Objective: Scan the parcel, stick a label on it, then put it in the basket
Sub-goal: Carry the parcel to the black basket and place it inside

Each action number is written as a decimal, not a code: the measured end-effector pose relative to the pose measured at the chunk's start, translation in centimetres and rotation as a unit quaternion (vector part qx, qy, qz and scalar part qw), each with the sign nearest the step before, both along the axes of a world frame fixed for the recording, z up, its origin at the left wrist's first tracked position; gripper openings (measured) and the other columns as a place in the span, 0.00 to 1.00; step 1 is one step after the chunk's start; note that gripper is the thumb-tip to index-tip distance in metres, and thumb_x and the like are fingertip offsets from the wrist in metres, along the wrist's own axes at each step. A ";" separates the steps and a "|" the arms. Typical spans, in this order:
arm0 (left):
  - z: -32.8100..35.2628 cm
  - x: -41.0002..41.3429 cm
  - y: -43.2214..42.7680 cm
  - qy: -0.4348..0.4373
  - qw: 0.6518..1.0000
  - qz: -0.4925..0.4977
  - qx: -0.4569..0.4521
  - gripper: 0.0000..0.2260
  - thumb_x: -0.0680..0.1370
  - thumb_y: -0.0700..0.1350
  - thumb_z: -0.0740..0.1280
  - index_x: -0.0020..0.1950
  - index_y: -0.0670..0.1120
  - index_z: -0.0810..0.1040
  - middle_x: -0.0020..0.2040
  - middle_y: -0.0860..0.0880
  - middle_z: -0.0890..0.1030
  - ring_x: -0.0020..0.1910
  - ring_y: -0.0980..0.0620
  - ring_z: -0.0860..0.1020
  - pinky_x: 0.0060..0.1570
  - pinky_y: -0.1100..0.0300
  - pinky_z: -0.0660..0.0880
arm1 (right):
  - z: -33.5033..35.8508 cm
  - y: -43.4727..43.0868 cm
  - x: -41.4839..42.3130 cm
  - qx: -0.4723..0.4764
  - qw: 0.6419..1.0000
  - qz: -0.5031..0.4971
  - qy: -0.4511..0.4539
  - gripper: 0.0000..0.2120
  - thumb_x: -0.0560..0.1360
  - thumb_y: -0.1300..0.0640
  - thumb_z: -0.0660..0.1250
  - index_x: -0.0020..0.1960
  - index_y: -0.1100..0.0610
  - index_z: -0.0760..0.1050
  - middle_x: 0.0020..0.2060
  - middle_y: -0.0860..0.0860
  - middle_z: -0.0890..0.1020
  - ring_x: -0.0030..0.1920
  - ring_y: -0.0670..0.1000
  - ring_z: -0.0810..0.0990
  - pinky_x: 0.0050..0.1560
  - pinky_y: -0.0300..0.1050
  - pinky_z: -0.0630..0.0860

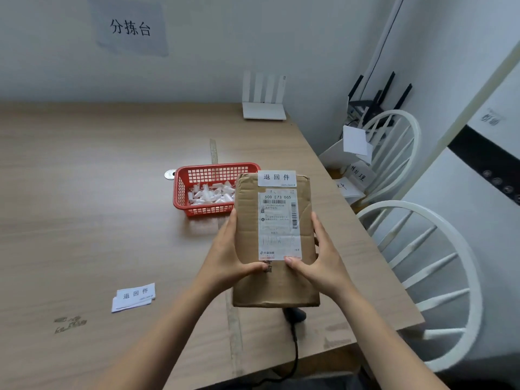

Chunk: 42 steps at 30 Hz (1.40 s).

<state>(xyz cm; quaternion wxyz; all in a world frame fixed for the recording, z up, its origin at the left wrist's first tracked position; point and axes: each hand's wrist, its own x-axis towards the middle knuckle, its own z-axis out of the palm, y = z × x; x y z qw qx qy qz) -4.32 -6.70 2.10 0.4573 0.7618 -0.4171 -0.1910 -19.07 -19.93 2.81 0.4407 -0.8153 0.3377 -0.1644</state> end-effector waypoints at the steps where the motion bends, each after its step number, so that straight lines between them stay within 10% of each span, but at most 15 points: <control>1: 0.1 -0.8 -0.5 -0.002 1.000 -0.009 0.002 0.54 0.60 0.48 0.80 0.75 0.53 0.47 0.71 0.58 0.61 0.69 0.61 0.59 0.72 0.58 0.59 | 0.2 -0.3 -1.1 -0.001 1.000 -0.008 0.000 0.50 0.65 0.55 0.75 0.74 0.46 0.45 0.72 0.48 0.62 0.70 0.49 0.64 0.71 0.51 0.65; 14: 2.0 -9.8 -9.5 -0.050 0.975 -0.208 0.053 0.55 0.59 0.56 0.78 0.76 0.47 0.48 0.74 0.47 0.62 0.72 0.51 0.62 0.71 0.46 0.65 | 2.0 -1.0 -13.8 -0.008 0.974 -0.225 0.009 0.48 0.68 0.52 0.73 0.73 0.42 0.42 0.74 0.47 0.60 0.72 0.51 0.61 0.70 0.56 0.66; 36: 0.3 -34.6 -14.2 -0.083 0.822 -0.555 0.095 0.53 0.65 0.54 0.76 0.76 0.47 0.41 0.78 0.49 0.52 0.76 0.51 0.55 0.72 0.55 0.59 | -1.1 8.0 -36.8 0.038 0.823 -0.564 -0.049 0.47 0.68 0.58 0.73 0.75 0.47 0.44 0.73 0.44 0.59 0.64 0.36 0.57 0.64 0.35 0.57; 42: -3.0 -44.6 -17.7 -0.057 0.807 -0.576 0.115 0.54 0.64 0.50 0.77 0.76 0.44 0.41 0.78 0.48 0.52 0.76 0.52 0.54 0.64 0.73 0.52 | -3.8 5.6 -46.6 0.062 0.807 -0.586 -0.041 0.47 0.68 0.57 0.74 0.75 0.46 0.46 0.72 0.43 0.61 0.63 0.37 0.60 0.63 0.37 0.59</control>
